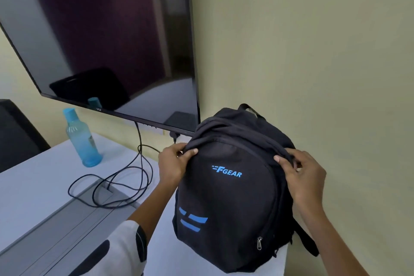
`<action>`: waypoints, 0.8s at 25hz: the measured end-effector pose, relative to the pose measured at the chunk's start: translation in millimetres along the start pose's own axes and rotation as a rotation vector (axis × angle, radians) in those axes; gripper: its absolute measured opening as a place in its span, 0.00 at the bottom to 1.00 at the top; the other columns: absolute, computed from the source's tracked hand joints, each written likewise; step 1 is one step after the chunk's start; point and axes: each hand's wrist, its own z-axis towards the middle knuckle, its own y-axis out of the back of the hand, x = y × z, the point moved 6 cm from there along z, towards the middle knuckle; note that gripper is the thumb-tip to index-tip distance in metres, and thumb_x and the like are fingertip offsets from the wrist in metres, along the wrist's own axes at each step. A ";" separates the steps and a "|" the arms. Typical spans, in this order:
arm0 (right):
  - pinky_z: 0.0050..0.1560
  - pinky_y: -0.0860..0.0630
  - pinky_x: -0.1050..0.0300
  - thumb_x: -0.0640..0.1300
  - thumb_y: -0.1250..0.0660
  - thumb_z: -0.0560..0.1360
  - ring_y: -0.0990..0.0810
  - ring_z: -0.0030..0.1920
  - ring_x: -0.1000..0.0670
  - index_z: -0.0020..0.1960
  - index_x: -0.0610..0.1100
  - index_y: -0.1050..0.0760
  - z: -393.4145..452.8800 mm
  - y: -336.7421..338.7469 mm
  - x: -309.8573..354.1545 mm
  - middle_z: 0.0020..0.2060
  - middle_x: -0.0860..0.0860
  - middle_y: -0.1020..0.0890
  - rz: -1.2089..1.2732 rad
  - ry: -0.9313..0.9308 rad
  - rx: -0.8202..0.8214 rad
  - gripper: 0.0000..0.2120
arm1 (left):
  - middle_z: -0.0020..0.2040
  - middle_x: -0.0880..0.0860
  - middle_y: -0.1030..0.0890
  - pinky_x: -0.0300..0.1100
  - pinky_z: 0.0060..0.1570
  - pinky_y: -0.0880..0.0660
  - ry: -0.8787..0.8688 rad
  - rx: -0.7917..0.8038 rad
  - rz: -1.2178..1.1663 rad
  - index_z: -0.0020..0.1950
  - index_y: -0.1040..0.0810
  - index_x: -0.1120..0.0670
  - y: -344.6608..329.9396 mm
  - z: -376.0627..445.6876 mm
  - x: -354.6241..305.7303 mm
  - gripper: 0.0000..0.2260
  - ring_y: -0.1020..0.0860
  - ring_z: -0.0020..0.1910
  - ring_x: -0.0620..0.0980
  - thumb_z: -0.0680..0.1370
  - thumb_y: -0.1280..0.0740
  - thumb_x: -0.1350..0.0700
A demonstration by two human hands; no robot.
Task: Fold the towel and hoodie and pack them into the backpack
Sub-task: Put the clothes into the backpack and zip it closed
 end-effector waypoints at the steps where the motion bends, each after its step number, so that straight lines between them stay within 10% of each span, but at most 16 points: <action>1: 0.45 0.27 0.61 0.39 0.27 0.72 0.27 0.38 0.51 0.55 0.40 0.19 2.4 -1.1 -2.0 0.38 0.45 0.26 -0.100 0.014 -0.012 0.12 | 0.54 0.51 0.20 0.38 0.45 0.29 -0.060 0.011 0.096 0.60 0.21 0.55 -6.6 2.0 -0.7 0.16 0.22 0.42 0.48 0.73 0.28 0.57; 5: 0.66 0.36 0.34 0.47 0.36 0.77 0.30 0.64 0.36 0.68 0.47 0.28 -26.9 -27.8 35.9 0.64 0.41 0.27 -0.568 0.583 -0.074 0.20 | 0.77 0.49 0.50 0.48 0.66 0.31 -0.486 0.234 0.356 0.76 0.45 0.43 -43.5 -18.1 -5.4 0.39 0.35 0.70 0.52 0.72 0.26 0.54; 9: 0.65 0.53 0.20 0.68 0.35 0.68 0.47 0.76 0.37 0.75 0.56 0.41 -60.2 -76.9 38.4 0.77 0.47 0.43 -0.820 0.930 0.270 0.39 | 0.74 0.49 0.74 0.57 0.73 0.50 -0.690 0.454 0.753 0.77 0.62 0.42 -74.1 -32.4 14.7 0.52 0.60 0.75 0.47 0.68 0.26 0.43; 14: 0.62 0.56 0.18 0.79 0.33 0.47 0.54 0.77 0.39 0.75 0.57 0.43 -9.2 -111.2 -9.1 0.77 0.49 0.45 -1.023 0.628 0.566 0.62 | 0.71 0.49 0.78 0.60 0.71 0.64 -0.631 0.490 1.130 0.74 0.71 0.41 -74.5 -19.1 39.1 0.56 0.73 0.72 0.50 0.67 0.26 0.42; 20: 0.56 0.67 0.16 0.75 0.35 0.61 0.77 0.70 0.39 0.73 0.56 0.74 -5.5 -132.9 -12.4 0.72 0.49 0.74 -1.208 0.509 0.668 0.61 | 0.69 0.51 0.81 0.65 0.69 0.64 -0.400 0.534 1.250 0.71 0.75 0.40 -49.9 -31.7 52.1 0.51 0.74 0.70 0.54 0.74 0.31 0.46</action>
